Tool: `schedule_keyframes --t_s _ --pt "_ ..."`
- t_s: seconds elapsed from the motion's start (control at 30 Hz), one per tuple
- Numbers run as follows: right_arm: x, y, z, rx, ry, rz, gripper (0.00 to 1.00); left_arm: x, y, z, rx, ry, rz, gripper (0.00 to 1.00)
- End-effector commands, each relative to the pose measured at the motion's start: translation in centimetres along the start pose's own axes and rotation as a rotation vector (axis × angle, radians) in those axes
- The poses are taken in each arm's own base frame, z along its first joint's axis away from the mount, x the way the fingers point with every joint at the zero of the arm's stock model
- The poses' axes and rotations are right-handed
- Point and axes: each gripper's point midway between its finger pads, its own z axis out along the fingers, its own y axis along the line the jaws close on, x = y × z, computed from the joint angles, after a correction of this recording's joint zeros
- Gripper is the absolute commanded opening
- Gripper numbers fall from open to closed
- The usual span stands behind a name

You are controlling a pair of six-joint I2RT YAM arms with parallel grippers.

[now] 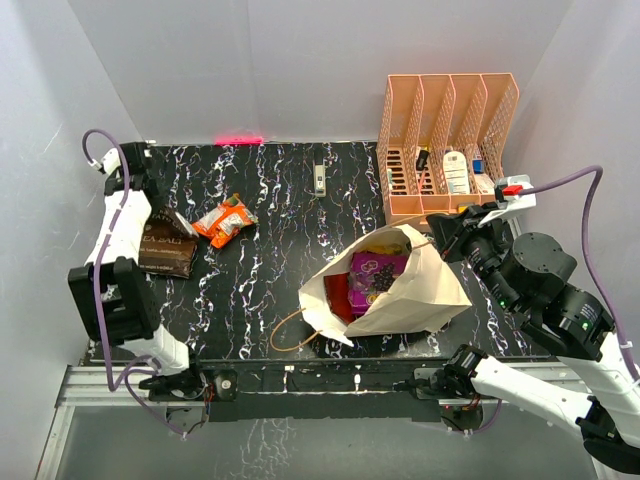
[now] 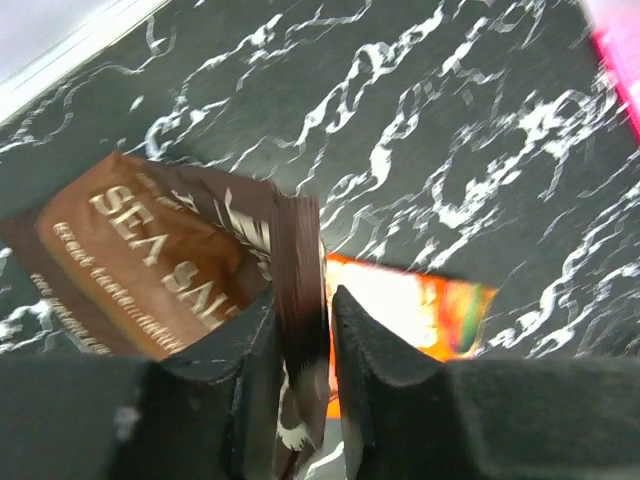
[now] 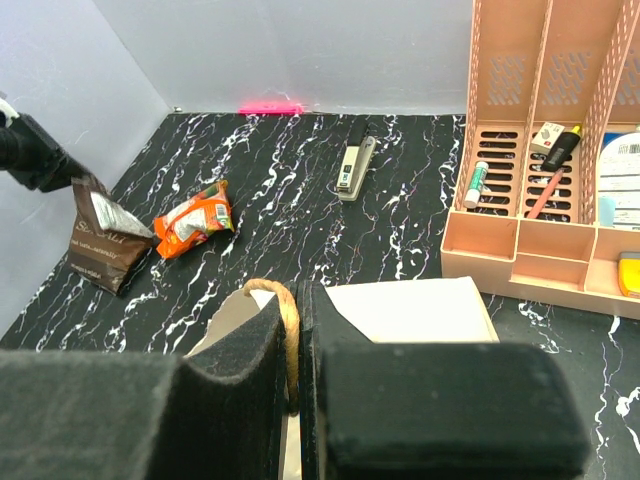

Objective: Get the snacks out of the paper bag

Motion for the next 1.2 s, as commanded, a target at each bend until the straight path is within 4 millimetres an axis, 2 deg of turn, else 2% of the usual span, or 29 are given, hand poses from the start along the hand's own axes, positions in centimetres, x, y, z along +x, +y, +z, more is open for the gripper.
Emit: schedule_keyframes --t_s 0.0,0.07,0.13,0.2,0.33,0.4,0.53,0.6,0.77,0.87,0.97,1.03,1.17 --pt "-2.9 0.3 -0.4 -0.005 -0.078 0.027 0.08 -4.1 -3.6 -0.1 0.072 -0.051 -0.043 0.36" --pt "-2.7 0.3 -0.3 -0.005 -0.071 0.027 0.08 -3.2 -4.8 -0.9 0.136 0.017 -0.023 0.62" --pt "-2.6 0.3 -0.2 -0.004 -0.071 0.028 0.08 -1.9 -6.9 -3.4 0.332 0.062 0.002 0.85" --pt "-2.6 0.4 -0.2 -0.005 -0.073 0.026 0.08 -0.5 -8.3 -5.8 0.500 0.081 0.030 0.98" --pt "-2.7 0.4 -0.1 -0.004 -0.070 0.017 0.08 3.3 -9.5 -12.1 0.783 0.178 0.072 0.98" --pt "-2.7 0.4 -0.1 -0.001 -0.070 0.014 0.08 5.5 -9.8 -14.6 0.889 0.206 0.114 0.96" --pt "-2.8 0.1 -0.3 0.005 -0.074 0.012 0.08 9.6 -8.7 -17.3 0.920 0.265 0.215 0.96" --pt "-2.7 0.0 -0.3 0.009 -0.074 0.010 0.08 11.4 -8.9 -19.3 0.961 0.290 0.238 0.96" --pt "-1.9 -0.7 -0.5 0.032 -0.054 -0.005 0.08 15.2 -10.1 -26.8 1.177 0.314 0.238 0.94" --pt "-0.9 -1.1 -0.8 0.042 -0.019 -0.019 0.08 17.4 -10.2 -30.3 1.270 0.346 0.230 0.93" --pt "-0.3 -1.7 -1.3 0.059 0.003 -0.019 0.08 20.5 -9.6 -31.7 1.289 0.403 0.279 0.93" --pt "-0.3 -2.0 -1.7 0.069 0.001 -0.014 0.08 21.8 -9.3 -31.8 1.281 0.433 0.310 0.92" --pt "-1.2 -3.1 -2.3 0.115 -0.021 -0.030 0.08 23.8 -9.3 -33.4 1.328 0.475 0.357 0.93"
